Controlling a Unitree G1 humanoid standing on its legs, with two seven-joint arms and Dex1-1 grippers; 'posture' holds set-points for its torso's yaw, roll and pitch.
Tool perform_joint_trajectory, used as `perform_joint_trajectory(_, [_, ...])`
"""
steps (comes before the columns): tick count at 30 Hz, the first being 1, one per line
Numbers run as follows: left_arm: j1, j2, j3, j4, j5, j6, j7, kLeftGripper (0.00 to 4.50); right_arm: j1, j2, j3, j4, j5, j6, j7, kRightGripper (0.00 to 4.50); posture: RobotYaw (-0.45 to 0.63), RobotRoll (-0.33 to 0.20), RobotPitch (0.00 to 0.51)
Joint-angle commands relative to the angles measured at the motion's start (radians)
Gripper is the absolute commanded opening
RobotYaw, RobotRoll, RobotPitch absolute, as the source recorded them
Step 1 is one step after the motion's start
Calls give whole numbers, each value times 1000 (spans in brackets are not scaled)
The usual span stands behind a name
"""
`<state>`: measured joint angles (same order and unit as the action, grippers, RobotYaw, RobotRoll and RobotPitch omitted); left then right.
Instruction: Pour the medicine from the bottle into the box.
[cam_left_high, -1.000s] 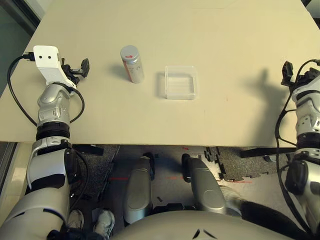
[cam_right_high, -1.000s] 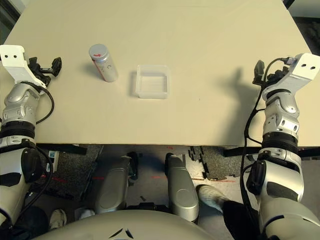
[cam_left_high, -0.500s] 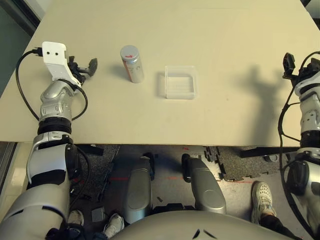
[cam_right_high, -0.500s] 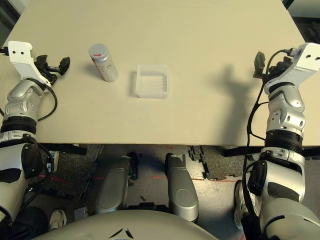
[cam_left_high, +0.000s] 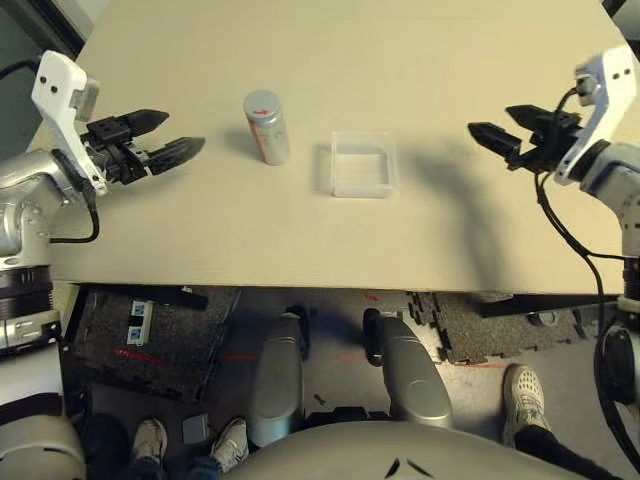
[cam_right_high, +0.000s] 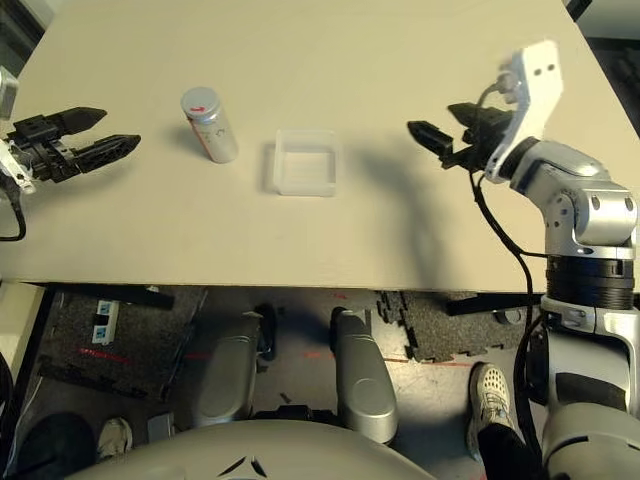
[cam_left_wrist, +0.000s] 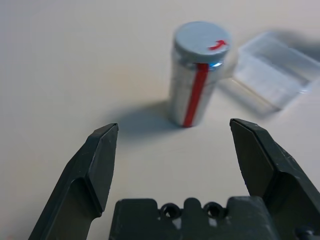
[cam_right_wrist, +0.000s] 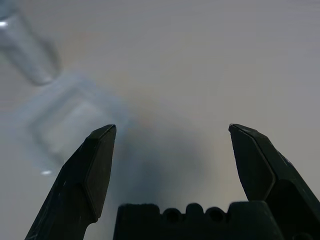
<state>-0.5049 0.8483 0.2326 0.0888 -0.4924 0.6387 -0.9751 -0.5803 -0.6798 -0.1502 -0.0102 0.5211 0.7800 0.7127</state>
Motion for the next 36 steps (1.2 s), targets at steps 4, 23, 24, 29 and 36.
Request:
perform_joint_trajectory(4, [-35, -65, -66, 47, 25, -24, 11, 4485, -24, 18, 49, -79, 33, 70, 19, 4500, 60, 0, 210])
perform_joint_trajectory(23, [-212, -230, -176, 406, 144, -244, -29, 4485, -88, 176, 123, -258, 88, 225, -66, 4500, -53, 0, 209])
perform_joint_trajectory(24, [-220, -236, -178, 428, 150, -258, -29, 4485, -92, 182, 128, -264, 90, 230, -69, 4500, -56, 0, 209])
perform_joint_trajectory(29, [-253, -278, -193, 533, 188, -337, -39, 4485, -124, 210, 156, -272, 87, 236, -83, 4500, -74, 0, 207])
perform_joint_trajectory(36, [-293, -320, -204, 666, 242, -450, -34, 4485, -138, 236, 167, -279, 93, 243, -96, 4500, -92, 0, 204])
